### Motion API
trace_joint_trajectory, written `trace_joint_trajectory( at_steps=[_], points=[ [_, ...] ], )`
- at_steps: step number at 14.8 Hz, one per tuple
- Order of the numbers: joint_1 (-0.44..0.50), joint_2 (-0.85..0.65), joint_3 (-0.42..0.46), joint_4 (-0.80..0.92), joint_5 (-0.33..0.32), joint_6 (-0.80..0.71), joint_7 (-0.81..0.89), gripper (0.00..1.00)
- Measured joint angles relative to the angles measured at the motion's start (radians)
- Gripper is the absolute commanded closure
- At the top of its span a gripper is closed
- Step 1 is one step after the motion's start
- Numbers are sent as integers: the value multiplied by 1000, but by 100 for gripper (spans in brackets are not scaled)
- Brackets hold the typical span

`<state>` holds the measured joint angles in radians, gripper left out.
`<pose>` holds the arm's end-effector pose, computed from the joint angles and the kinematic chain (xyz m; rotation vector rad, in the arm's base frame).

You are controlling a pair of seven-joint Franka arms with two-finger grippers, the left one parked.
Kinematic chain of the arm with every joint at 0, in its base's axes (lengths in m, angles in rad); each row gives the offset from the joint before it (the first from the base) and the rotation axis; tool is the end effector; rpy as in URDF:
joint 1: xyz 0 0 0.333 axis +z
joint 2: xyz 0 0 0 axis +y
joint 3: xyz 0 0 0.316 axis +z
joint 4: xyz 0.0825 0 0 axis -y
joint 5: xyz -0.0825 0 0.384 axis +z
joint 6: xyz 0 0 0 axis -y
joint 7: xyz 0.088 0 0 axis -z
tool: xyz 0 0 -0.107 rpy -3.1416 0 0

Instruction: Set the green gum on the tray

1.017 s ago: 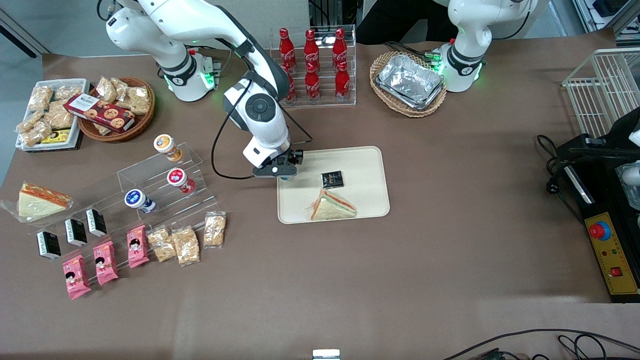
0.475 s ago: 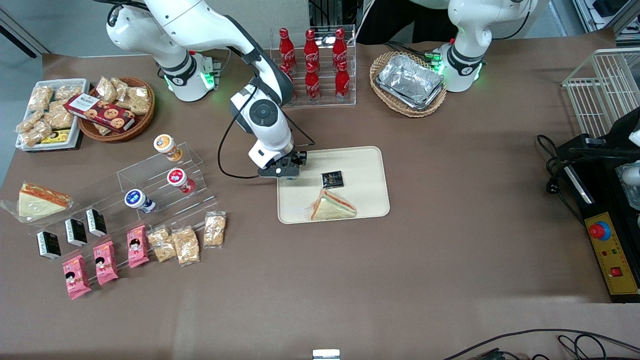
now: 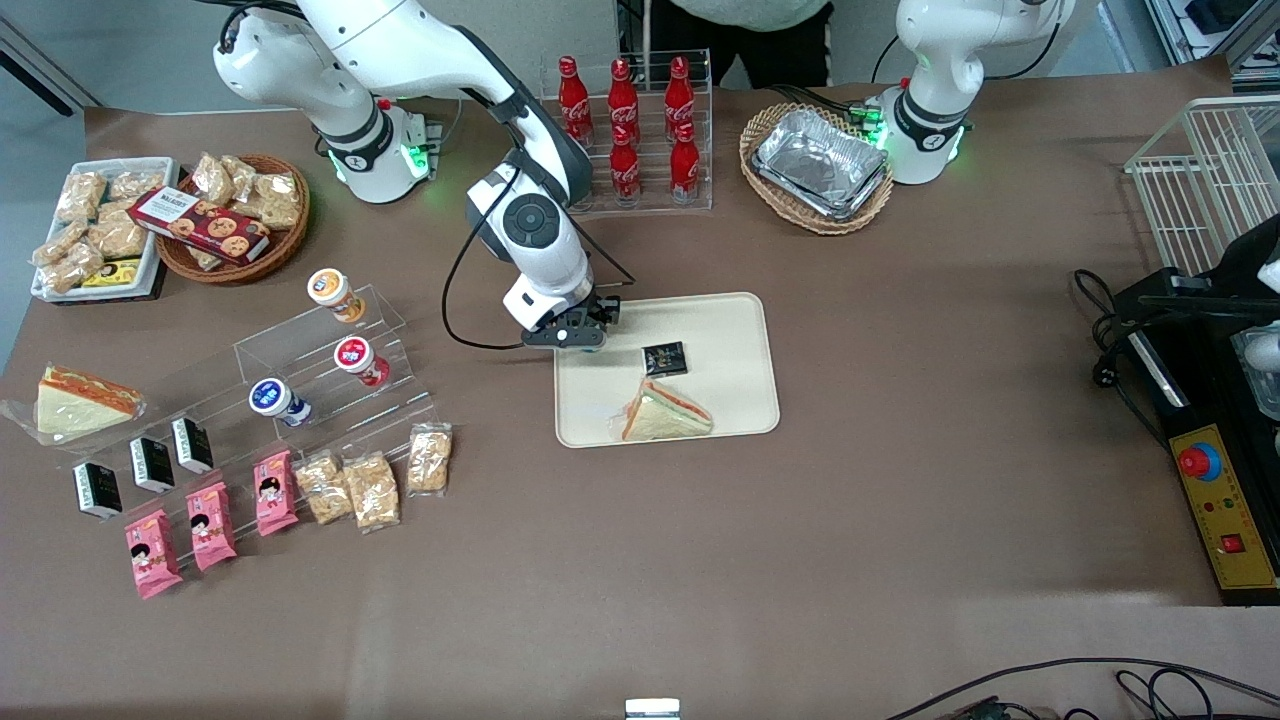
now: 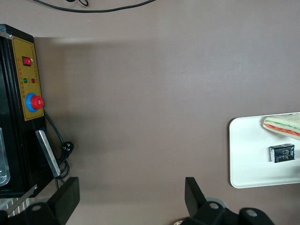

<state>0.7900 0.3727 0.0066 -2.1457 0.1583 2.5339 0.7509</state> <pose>0.4015 0.4081 0.2279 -3.0600 0.1288 0.0836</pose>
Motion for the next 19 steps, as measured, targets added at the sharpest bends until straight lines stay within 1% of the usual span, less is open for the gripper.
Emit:
trace_joint_trajectory(
  at_steps=[6,9,11,13,16,17,19],
  points=[
    [0,-3,0,-3,3,4,0,0],
    [0,-42,-7,3,3,-12,-3,0],
    [-8,-119,-36,19,3,-95,-35,0],
    [-41,-223,-78,52,-6,-227,-102,0],
    [-141,-348,-151,139,-33,-441,-253,0],
    [-177,-372,-172,165,-38,-490,-297,0],
    [-252,-402,-211,197,-67,-533,-389,0]
  ],
)
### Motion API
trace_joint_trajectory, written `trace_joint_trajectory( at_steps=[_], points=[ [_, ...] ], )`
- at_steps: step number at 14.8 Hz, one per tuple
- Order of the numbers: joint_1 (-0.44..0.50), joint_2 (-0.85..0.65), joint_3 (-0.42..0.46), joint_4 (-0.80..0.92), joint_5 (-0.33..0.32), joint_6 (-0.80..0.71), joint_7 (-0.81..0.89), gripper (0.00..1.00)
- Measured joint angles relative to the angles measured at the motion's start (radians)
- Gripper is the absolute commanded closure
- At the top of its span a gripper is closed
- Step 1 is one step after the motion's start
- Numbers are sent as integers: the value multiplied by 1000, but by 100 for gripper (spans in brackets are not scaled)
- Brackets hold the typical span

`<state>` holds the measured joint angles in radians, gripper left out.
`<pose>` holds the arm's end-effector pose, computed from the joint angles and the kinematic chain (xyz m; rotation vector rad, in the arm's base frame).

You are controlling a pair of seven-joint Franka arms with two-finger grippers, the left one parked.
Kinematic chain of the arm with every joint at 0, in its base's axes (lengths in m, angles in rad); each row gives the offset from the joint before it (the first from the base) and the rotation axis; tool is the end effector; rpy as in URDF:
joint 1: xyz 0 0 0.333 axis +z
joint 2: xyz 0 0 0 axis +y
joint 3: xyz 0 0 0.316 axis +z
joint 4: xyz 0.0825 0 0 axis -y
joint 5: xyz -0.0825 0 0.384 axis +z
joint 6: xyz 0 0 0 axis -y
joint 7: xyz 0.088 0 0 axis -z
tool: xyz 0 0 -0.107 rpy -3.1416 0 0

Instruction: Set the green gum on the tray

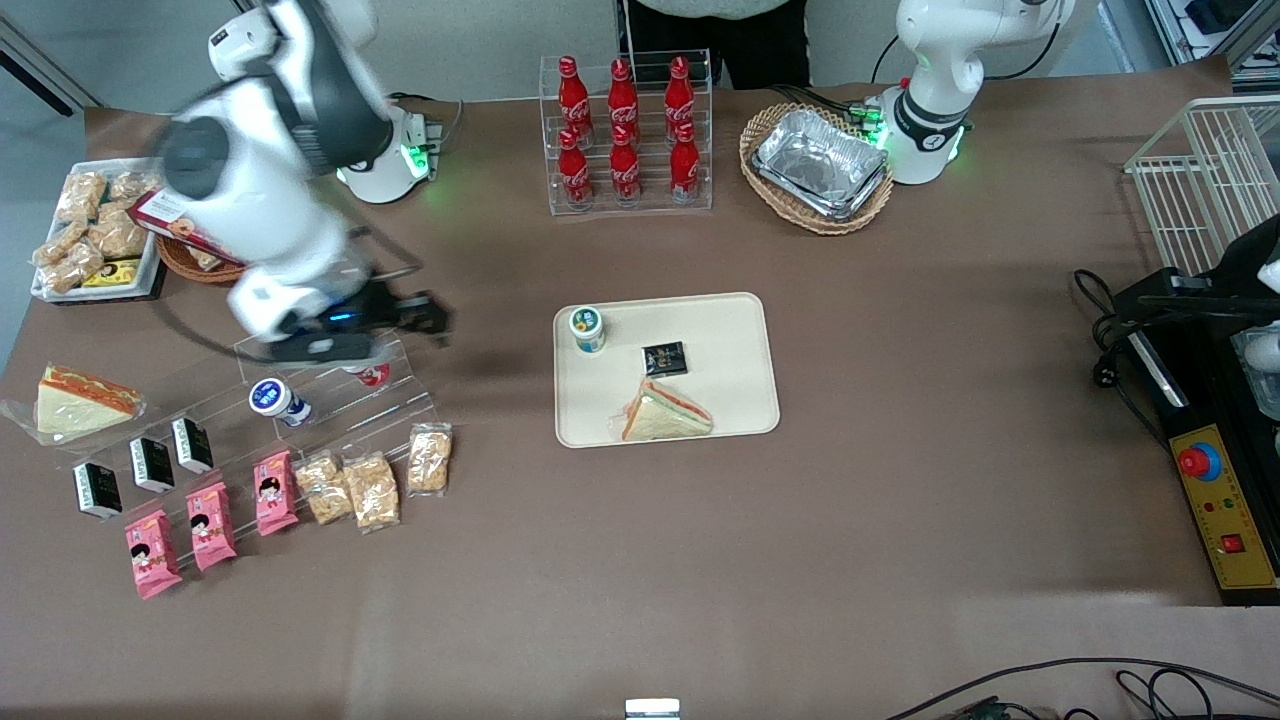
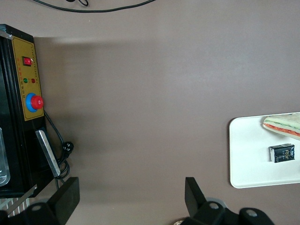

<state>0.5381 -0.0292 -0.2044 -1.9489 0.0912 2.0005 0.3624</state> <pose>0.5265 0.1874 0.4979 -3.0271 0.0962 -0.0674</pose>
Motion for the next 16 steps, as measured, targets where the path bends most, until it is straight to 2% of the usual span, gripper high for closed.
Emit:
trace_joint_trajectory(
  at_steps=[5,9,12,16],
  points=[
    [-227,-58,-41,15,-17,-25,-268,0],
    [-365,-120,-25,21,-24,-119,-335,0],
    [-413,-135,6,97,-66,-237,-336,0],
    [-438,-133,15,173,-90,-343,-333,0]
  ],
)
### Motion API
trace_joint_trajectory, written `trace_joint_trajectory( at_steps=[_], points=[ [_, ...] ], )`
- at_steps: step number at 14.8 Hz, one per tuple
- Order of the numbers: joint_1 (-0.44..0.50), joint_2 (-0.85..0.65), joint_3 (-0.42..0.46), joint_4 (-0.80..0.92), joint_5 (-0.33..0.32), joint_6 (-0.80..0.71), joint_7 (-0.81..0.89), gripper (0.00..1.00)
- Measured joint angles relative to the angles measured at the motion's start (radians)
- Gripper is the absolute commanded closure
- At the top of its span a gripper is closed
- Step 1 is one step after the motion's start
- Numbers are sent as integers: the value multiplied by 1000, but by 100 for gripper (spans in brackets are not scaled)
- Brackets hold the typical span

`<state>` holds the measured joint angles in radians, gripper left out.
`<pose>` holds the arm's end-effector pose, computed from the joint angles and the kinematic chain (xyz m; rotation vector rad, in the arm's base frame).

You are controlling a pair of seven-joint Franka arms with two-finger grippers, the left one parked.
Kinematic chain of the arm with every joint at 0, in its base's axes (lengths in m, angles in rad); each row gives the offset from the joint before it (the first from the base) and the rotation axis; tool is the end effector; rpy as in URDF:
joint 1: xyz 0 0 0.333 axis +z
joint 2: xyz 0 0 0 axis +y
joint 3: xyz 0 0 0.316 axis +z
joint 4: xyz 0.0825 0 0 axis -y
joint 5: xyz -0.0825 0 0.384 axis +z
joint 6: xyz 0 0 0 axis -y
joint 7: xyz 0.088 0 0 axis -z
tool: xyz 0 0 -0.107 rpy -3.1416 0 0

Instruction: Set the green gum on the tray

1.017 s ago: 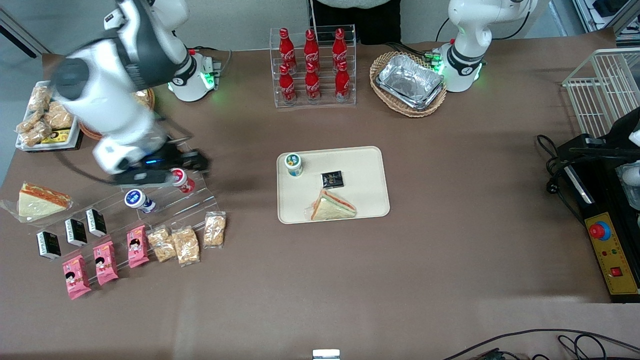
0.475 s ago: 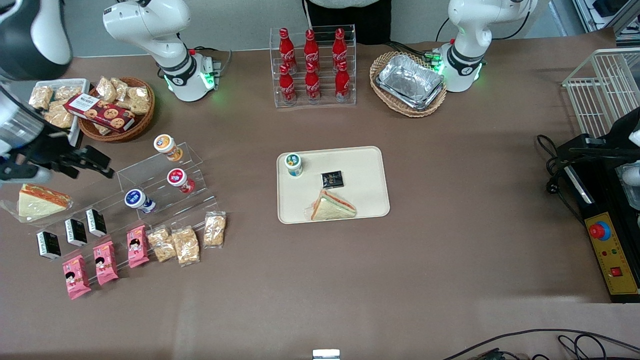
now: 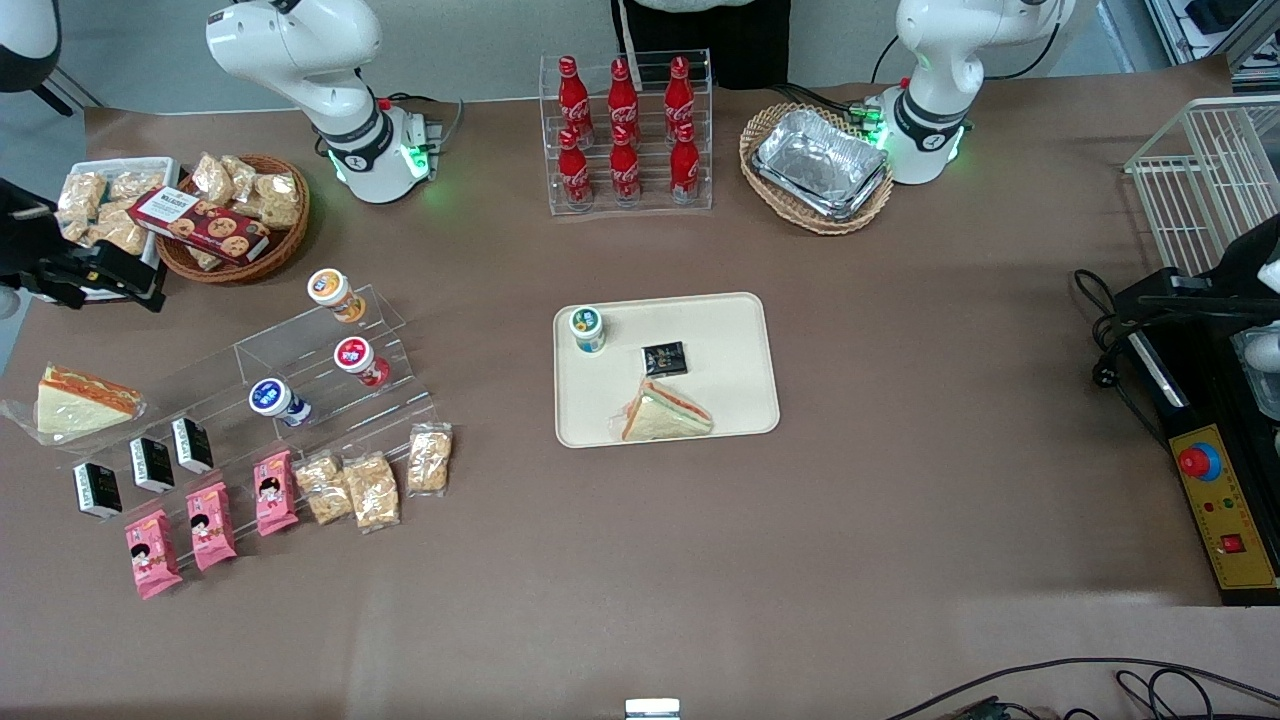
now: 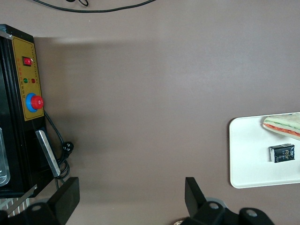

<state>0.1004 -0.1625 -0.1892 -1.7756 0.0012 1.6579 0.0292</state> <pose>0.5083 -0.0527 0.6198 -3.1052 0.1807 -0.0666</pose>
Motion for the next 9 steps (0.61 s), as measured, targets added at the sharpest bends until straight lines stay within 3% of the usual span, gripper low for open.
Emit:
trace_joint_trajectory(
  at_steps=[9],
  points=[
    [-49,68,9,45,-12,-61,0,0]
  ],
)
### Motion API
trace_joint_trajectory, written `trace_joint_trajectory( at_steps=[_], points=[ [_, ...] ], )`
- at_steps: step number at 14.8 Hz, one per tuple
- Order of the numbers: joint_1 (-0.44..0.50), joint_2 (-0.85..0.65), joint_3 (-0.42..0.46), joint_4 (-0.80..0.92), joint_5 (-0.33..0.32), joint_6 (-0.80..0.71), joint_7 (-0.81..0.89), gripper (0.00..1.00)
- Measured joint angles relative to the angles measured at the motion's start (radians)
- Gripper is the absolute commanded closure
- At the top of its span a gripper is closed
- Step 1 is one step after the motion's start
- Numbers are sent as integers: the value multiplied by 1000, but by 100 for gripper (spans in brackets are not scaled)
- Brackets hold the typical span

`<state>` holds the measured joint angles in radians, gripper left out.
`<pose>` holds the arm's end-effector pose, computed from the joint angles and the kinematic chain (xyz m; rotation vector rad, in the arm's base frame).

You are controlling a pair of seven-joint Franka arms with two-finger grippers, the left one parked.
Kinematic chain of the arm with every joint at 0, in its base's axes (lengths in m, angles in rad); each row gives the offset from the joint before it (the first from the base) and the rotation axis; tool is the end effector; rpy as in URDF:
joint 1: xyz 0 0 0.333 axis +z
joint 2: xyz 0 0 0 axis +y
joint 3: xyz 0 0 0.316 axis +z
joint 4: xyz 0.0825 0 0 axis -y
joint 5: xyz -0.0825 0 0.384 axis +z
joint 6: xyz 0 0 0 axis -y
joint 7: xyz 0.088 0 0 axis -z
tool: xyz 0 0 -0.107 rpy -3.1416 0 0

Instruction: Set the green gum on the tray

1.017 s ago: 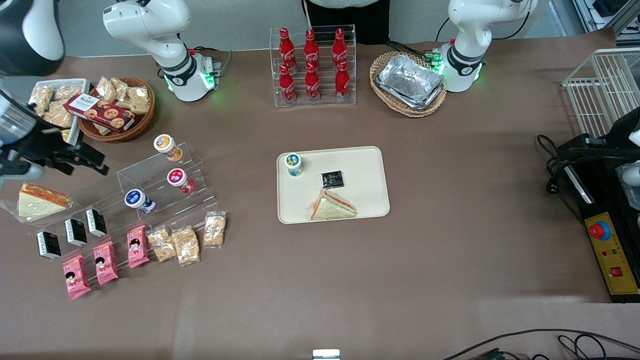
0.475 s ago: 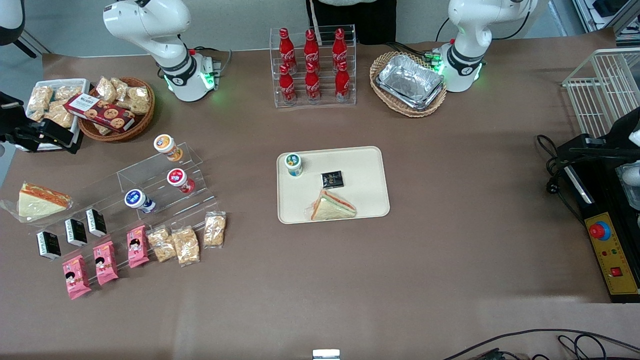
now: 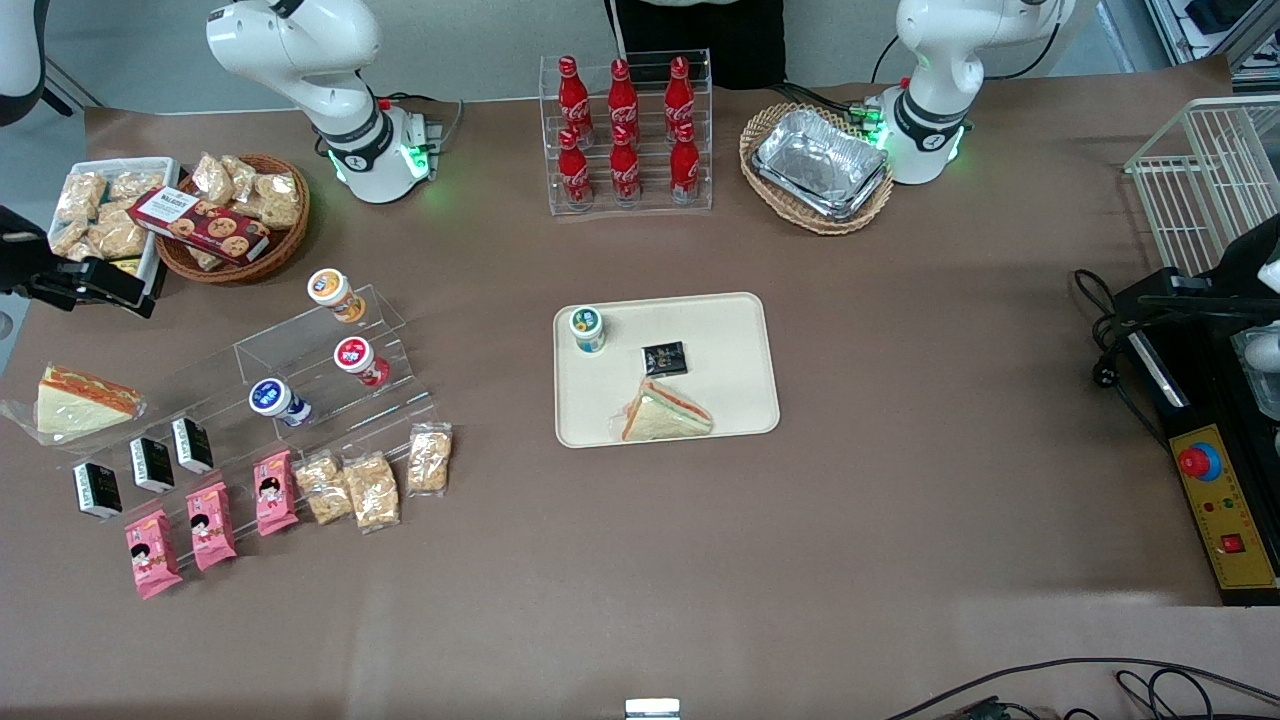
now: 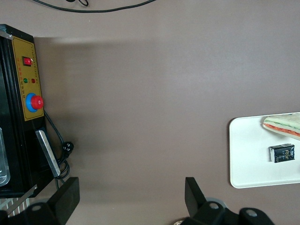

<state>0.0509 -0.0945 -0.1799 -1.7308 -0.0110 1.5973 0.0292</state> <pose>0.5200 -0.0728 0.6014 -3.1235 0.2450 0.0629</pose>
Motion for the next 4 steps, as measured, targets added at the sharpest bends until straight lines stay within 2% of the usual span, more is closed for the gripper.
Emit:
trace_joint_trajectory(
  at_steps=[4],
  points=[
    [0,34,0,31,0,-14,0,0]
  ],
)
